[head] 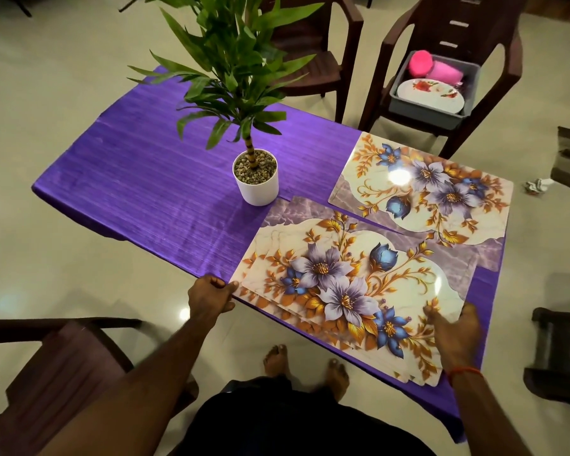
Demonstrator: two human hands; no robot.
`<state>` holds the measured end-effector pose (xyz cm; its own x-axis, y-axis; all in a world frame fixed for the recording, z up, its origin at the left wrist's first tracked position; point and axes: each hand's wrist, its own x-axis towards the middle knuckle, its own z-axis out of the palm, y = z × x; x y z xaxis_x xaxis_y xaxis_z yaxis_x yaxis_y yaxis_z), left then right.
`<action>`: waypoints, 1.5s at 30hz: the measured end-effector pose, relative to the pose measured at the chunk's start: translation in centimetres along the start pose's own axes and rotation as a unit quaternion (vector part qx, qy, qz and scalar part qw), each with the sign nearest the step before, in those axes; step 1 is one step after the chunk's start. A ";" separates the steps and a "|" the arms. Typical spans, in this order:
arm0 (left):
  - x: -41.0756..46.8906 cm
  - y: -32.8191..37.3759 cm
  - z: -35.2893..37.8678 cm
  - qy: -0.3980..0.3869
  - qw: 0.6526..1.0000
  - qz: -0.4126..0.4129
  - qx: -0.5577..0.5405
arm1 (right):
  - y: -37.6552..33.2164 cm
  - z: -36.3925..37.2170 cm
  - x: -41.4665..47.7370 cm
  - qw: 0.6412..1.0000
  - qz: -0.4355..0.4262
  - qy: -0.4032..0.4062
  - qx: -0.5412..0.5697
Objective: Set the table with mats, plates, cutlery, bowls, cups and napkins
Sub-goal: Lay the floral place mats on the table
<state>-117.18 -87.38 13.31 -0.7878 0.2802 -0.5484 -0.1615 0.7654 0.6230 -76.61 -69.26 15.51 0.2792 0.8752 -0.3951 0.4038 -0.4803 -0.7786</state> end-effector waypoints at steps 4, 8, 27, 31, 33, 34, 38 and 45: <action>-0.3 0.1 -0.2 -0.012 1.000 0.005 0.002 | 0.3 0.0 0.4 1.000 -0.009 -0.004 -0.009; -0.5 0.2 -0.1 -0.013 1.000 0.016 -0.006 | 0.7 -0.1 0.6 1.000 -0.022 -0.012 -0.016; -0.3 0.6 0.3 -0.048 0.999 -0.001 0.002 | 2.1 -0.5 1.4 0.992 -0.070 -0.060 -0.088; -0.6 0.8 0.3 -0.045 0.999 -0.001 0.030 | 2.5 -0.5 1.4 0.992 -0.071 -0.063 -0.088; -0.8 1.0 0.3 -0.040 0.999 0.000 0.027 | 2.7 -0.5 1.3 0.992 -0.072 -0.060 -0.087; -0.8 1.0 0.3 -0.039 0.999 0.001 0.026 | 2.8 -0.5 1.2 0.992 -0.074 -0.060 -0.087; -0.7 0.9 0.3 -0.043 0.999 0.002 0.023 | 3.2 -0.5 1.3 0.992 -0.075 -0.058 -0.086; -0.8 0.7 0.3 -0.042 0.999 -0.006 0.008 | 3.3 -0.4 1.7 0.992 -0.066 -0.073 -0.081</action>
<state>-116.49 -86.89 14.02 -0.7331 0.3183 -0.6011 -0.1608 0.7776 0.6078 -74.41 -69.40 12.46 0.0911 0.9242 -0.3709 0.5659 -0.3545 -0.7444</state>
